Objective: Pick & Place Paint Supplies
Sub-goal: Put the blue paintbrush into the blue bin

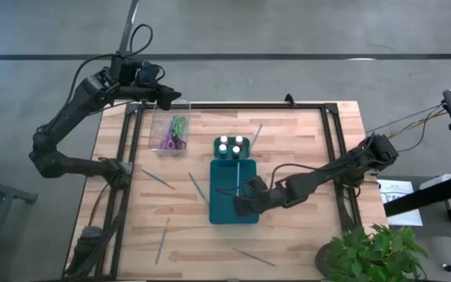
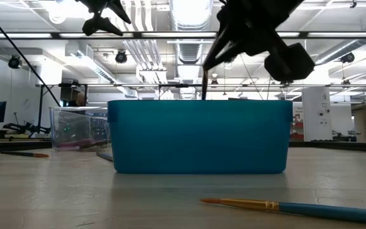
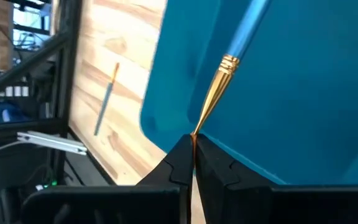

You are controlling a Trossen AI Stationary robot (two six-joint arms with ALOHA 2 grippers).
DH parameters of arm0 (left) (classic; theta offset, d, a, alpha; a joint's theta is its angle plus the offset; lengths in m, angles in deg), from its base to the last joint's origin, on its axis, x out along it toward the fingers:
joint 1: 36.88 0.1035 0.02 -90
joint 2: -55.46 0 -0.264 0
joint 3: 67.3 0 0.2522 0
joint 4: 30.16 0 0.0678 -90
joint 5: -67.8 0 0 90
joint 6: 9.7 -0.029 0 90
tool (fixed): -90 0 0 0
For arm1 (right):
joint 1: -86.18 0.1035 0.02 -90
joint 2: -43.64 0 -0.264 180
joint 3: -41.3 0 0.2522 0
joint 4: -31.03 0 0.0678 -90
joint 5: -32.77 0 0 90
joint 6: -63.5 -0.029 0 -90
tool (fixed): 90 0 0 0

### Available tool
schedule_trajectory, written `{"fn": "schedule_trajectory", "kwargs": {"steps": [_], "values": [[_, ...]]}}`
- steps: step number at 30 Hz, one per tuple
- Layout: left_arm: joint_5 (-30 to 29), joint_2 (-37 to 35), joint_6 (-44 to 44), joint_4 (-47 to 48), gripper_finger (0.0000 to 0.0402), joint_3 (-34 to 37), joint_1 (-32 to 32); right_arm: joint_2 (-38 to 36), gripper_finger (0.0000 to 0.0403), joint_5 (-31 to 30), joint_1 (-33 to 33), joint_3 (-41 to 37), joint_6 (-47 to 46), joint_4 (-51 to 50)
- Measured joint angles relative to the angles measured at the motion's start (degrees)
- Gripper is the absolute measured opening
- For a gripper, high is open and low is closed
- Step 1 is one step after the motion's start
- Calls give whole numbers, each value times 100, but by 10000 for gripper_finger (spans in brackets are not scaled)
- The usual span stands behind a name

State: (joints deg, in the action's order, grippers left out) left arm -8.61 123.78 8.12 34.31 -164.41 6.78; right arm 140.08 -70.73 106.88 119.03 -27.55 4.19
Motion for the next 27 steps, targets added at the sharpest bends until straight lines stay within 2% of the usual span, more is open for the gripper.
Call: {"fn": "schedule_trajectory", "kwargs": {"steps": [7, 19, 24, 27], "values": [[56, 0, 0, 35, 238, 0, 0, -9, 20, 5, 0, 37, 66, 4], [215, 0, 2, 132, 238, 0, -9, -47, 173, -41, 0, 37, 158, 6], [259, 0, 2, 210, 238, 0, -9, -257, 196, -607, 88, 32, 280, -7], [257, 0, 2, 226, 238, 0, -9, -486, 197, -1045, 120, 34, -9, -318]]}}
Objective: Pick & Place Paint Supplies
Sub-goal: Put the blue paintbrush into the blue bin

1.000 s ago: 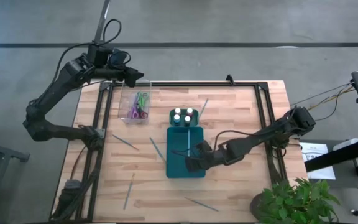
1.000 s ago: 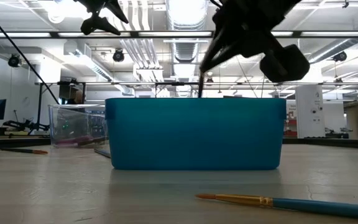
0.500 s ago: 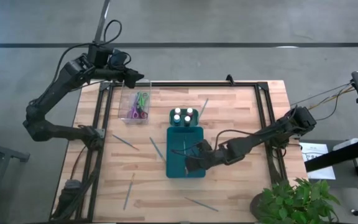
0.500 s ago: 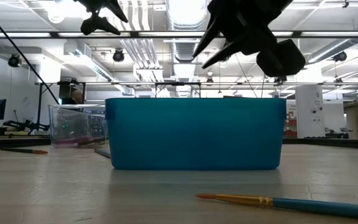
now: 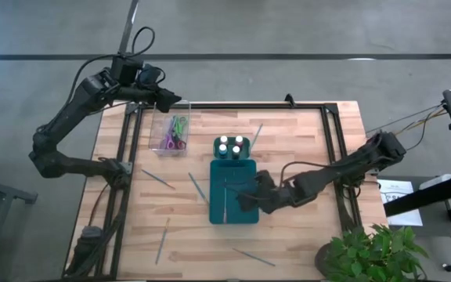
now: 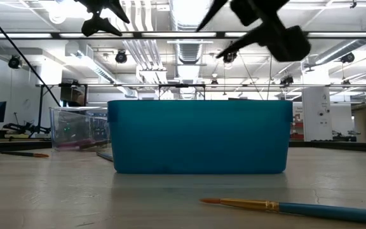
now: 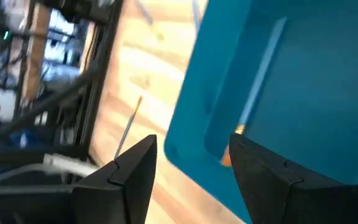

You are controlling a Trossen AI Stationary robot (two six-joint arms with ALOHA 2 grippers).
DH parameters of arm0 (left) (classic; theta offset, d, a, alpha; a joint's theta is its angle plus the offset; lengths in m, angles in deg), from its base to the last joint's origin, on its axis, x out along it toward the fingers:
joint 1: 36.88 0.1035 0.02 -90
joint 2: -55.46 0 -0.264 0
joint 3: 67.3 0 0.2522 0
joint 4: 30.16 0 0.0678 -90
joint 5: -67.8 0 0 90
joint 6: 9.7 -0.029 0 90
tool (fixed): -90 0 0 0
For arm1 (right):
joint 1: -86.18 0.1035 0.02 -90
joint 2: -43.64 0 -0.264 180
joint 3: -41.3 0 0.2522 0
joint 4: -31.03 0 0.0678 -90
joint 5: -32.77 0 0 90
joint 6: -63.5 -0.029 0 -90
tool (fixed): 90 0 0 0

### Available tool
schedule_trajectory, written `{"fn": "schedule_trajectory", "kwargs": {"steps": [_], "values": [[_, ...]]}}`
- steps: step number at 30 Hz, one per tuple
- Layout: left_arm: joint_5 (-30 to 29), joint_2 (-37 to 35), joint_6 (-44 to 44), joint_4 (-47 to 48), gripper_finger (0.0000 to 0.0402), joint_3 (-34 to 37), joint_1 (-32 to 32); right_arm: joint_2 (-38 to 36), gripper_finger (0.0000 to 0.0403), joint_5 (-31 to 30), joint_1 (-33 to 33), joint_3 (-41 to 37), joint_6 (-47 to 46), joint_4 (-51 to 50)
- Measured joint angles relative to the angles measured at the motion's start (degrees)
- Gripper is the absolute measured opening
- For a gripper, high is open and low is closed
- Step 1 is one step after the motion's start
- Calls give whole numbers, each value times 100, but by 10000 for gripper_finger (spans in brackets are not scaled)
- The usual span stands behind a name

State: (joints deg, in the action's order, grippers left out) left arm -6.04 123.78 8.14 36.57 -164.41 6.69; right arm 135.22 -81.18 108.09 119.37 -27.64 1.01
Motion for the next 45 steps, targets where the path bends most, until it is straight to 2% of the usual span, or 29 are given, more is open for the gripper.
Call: {"fn": "schedule_trajectory", "kwargs": {"steps": [6, 9, 13, 16, 20, 26, 30, 34, 40, 45], "values": [[2, 0, 0, -5, 238, 0, -1, -468, 198, -636, -102, -4, -1199, -1520], [2, 0, 0, -16, 238, 0, -2, -753, 198, -748, -287, -9, -1316, -2161], [0, 0, 0, -24, 238, 1, -2, -1173, 198, -649, -864, -103, -1295, -2641], [-5, 0, 0, -39, 238, 2, -2, -1496, 198, -139, -1618, -233, -661, -2685], [-9, 0, 0, -39, 238, 2, -2, -1703, 198, 708, -2824, -299, 1033, -2471], [-24, 0, 2, -39, 238, 7, -2, -1615, 198, 2138, -4538, -202, 4976, -2291], [-24, 0, 2, -37, 238, 11, -2, -1424, 198, 3044, -5236, -140, 7018, -2307], [-199, 0, 22, -37, 238, 11, -2, -1174, 198, 3772, -5505, -61, 9324, -2445], [-221, 2, 42, -18, 238, 11, -2, -657, 198, 3794, -5251, 147, 12626, -2669], [-221, 2, 212, -15, 238, 11, -2, -99, 198, 2471, -4829, 461, 13950, -2712]]}}
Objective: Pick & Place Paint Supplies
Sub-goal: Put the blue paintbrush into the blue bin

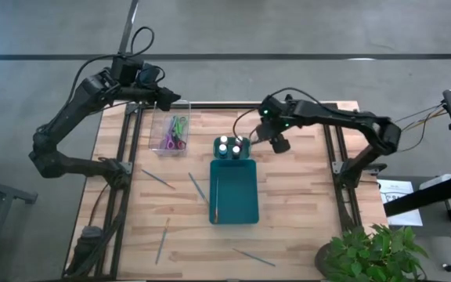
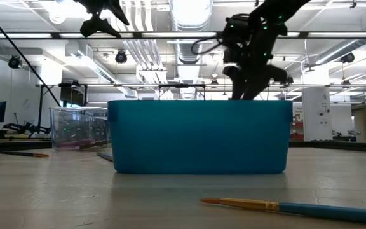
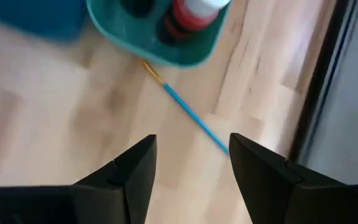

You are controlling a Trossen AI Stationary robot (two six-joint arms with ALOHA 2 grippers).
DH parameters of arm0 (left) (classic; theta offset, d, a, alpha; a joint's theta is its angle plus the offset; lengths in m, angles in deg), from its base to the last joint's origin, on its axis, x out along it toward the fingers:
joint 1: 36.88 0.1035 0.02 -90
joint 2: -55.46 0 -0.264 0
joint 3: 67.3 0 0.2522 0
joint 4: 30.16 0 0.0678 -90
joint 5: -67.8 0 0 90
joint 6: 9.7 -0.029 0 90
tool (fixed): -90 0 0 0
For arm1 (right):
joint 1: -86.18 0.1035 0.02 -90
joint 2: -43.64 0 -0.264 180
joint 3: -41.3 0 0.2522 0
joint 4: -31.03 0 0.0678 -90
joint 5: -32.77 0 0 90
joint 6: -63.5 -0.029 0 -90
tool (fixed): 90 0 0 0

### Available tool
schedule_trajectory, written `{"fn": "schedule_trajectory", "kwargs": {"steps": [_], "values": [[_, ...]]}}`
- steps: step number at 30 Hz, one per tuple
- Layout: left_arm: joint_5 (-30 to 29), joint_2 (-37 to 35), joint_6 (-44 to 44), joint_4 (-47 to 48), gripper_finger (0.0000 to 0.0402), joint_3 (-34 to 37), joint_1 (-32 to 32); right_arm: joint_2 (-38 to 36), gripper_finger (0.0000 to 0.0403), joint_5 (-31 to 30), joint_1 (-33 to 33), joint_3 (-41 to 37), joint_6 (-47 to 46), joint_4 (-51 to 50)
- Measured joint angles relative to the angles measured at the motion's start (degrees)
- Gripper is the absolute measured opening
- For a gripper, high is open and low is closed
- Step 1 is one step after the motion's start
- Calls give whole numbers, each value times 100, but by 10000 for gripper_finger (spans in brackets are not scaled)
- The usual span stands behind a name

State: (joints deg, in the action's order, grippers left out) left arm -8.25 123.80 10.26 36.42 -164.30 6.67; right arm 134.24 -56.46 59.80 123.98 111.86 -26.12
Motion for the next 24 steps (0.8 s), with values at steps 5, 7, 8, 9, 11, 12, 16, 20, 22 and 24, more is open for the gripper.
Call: {"fn": "schedule_trajectory", "kwargs": {"steps": [5, 7, 8, 9, 11, 12, 16, 20, 22, 24], "values": [[1, 0, 21, 0, 238, 0, 0, 628, 198, -119, 83, 447, 556, -202], [1, 0, 62, 0, 238, 0, 0, 904, 198, -105, -4, 594, 658, -374], [2, 0, 79, 0, 238, 0, 0, 1038, 198, -91, -50, 655, 734, -431], [2, 0, 87, 0, 238, 0, 0, 1153, 198, -93, -96, 723, 797, -442], [2, 0, 90, 0, 238, 0, 0, 1333, 198, -92, -213, 849, 856, -395], [2, 0, 90, 0, 238, 0, 0, 1400, 198, -84, -260, 904, 855, -385], [2, 0, 90, 0, 238, 0, 0, 1644, 198, 77, -462, 1064, 782, -252], [25, 0, 111, 0, 238, 0, 0, 1797, 198, 141, -653, 1045, 727, -130], [66, 0, 112, 0, 238, 0, 1, 1854, 198, 184, -771, 1032, 591, -121], [68, 0, 138, 0, 238, 0, 0, 1913, 198, 192, -884, 1027, 466, -98]]}}
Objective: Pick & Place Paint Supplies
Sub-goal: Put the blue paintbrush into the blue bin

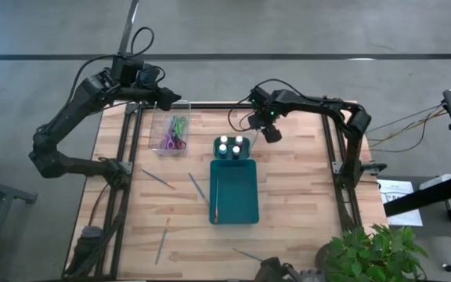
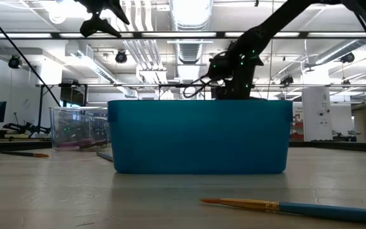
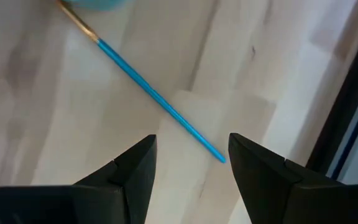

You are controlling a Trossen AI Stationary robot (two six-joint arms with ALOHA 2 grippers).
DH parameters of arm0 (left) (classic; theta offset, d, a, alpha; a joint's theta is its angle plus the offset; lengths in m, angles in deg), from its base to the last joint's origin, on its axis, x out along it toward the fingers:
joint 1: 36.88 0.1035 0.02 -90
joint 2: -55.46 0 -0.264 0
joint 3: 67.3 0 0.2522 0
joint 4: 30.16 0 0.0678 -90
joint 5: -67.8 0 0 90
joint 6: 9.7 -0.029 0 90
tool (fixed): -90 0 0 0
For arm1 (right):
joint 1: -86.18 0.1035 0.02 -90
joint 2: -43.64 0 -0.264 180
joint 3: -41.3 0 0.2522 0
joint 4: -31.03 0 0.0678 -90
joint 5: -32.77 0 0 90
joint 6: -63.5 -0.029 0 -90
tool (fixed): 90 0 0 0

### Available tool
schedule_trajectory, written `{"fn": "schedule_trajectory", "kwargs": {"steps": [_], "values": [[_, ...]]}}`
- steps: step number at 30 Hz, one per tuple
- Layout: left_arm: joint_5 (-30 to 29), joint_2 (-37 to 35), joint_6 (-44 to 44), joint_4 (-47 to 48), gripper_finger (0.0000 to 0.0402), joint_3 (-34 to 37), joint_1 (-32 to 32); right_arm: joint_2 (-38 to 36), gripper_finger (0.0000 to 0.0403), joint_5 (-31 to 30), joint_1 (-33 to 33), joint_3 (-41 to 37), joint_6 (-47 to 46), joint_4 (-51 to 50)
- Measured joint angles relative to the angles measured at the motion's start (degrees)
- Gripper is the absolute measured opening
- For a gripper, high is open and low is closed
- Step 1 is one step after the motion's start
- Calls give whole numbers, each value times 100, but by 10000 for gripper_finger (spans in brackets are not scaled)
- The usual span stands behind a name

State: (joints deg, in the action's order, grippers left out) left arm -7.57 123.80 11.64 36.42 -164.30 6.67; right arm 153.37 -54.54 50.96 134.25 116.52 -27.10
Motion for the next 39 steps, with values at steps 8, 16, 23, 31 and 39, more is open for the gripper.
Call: {"fn": "schedule_trajectory", "kwargs": {"steps": [8, 16, 23, 31, 39], "values": [[2, 0, 17, 0, 238, 0, -13, 202, 198, 268, -131, -6, -6, 38], [2, 0, 16, 0, 238, 0, -13, 353, 198, 356, -107, -10, -37, 187], [2, 0, 17, 0, 238, 0, -13, 545, 198, 384, -67, -42, -61, 229], [2, 0, 11, 2, 238, 0, -13, 561, 198, 401, -58, -180, -185, 325], [3, 0, -39, 39, 238, 0, -17, 500, 198, 358, 65, -457, -166, 394]]}}
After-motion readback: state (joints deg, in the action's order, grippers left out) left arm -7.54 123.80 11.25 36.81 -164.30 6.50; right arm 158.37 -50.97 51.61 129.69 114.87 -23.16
